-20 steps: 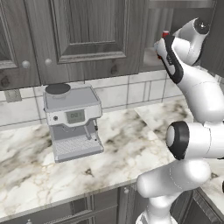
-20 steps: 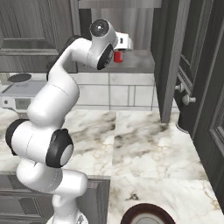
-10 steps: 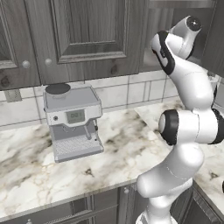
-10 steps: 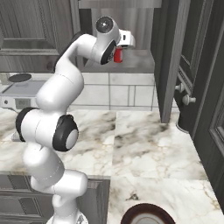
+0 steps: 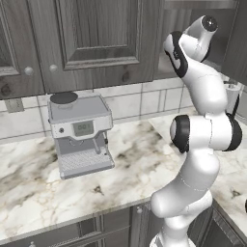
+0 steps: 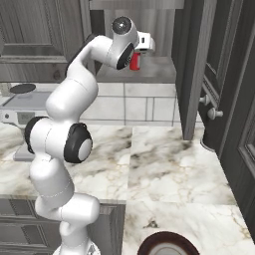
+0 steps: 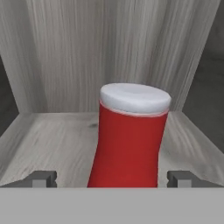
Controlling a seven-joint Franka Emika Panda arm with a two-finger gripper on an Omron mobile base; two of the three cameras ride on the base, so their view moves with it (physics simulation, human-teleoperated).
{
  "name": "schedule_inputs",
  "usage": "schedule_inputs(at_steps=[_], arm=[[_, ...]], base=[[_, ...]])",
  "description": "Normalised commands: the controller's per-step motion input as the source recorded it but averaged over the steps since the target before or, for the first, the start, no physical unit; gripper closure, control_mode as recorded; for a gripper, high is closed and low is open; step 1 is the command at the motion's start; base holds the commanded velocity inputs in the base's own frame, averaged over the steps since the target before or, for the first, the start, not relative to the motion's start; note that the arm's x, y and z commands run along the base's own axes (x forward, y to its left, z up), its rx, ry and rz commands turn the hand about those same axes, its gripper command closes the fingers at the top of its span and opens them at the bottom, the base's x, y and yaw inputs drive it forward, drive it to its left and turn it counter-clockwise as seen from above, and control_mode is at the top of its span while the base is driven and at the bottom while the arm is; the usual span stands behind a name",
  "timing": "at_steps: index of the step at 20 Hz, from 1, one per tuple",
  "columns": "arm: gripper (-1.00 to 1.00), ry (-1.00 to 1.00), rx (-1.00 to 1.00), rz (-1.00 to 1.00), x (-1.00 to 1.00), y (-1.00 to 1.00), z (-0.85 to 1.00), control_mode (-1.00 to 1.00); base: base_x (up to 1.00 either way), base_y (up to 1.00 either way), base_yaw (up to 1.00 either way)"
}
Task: Move the hot dog bun to the plate on the dining table and place the condiment next to that plate. Then navigate to the fridge and take the sausage and place it on the plate as well.
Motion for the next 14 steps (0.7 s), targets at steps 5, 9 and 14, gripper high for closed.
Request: schedule_inputs(at_steps=[5, 9, 14], arm=[[1.00, 0.00, 0.00, 0.00, 0.06, 0.00, 0.00, -1.00], [1.00, 0.00, 0.00, 0.00, 0.00, 0.00, 0.00, -1.00], [1.00, -0.13, 0.00, 0.00, -0.24, 0.00, 0.00, -1.00]], base=[[0.00, 0.00, 0.00], [0.00, 0.00, 0.00], [0.00, 0.00, 0.00]])
